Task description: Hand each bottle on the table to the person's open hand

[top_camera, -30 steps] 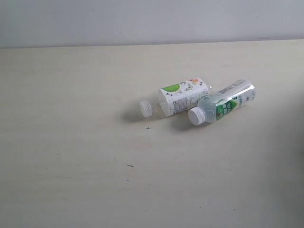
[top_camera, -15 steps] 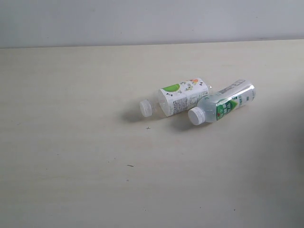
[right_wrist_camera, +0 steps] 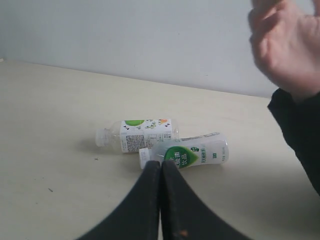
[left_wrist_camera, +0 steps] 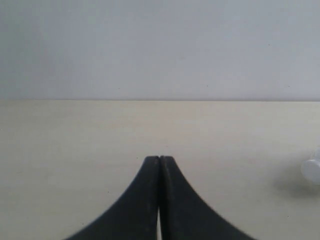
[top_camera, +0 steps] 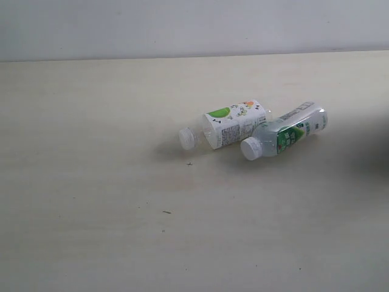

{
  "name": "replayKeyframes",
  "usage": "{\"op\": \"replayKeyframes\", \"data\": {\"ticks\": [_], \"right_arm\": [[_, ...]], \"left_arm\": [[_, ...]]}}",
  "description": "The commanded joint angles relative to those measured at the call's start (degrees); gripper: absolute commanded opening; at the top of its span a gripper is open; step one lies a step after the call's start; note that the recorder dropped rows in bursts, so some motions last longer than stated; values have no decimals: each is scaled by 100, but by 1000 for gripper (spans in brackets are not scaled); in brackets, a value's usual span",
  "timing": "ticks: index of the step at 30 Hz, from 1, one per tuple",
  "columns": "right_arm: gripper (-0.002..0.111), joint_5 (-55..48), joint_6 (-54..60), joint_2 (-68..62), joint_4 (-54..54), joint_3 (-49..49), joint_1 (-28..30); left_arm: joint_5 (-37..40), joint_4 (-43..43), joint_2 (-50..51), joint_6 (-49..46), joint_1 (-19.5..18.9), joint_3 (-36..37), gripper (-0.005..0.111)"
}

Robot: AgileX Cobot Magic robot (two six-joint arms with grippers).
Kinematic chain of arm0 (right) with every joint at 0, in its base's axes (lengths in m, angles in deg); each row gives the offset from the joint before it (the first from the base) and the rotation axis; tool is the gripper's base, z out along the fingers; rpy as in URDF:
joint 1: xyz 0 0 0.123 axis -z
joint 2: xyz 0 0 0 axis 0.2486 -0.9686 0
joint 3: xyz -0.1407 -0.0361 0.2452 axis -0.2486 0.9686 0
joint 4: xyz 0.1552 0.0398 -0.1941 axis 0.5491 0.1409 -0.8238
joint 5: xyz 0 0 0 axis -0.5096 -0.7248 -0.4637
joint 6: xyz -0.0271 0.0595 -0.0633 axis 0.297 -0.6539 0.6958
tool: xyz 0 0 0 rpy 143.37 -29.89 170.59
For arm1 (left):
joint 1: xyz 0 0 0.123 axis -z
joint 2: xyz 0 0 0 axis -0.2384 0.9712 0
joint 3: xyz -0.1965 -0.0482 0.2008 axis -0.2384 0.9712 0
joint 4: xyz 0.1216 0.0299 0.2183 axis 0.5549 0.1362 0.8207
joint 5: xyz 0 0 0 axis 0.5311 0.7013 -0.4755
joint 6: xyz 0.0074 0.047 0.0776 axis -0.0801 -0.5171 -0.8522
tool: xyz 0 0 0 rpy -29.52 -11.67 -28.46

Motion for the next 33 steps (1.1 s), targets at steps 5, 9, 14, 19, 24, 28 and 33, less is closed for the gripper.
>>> {"op": "replayKeyframes", "data": {"ticks": [5,9,14,19,24,28,33], "right_arm": [[0,57,-11,26,13,24,20],[0,57,-11,26,13,24,20],[0,57,-11,26,13,24,20],[0,57,-11,26,13,24,20],[0,57,-11,26,13,24,20],[0,365,-78,26,39,24,20],[0,815,825,-242,846,24,20]], "left_arm": [[-14,16,-36,-11,0,20,0],[-14,16,-36,-11,0,20,0],[-14,16,-36,-11,0,20,0],[-14,16,-36,-11,0,20,0],[-14,16,-36,-11,0,20,0],[-14,16,-36,-11,0,20,0],[-14,16,-36,-11,0,20,0]]}}
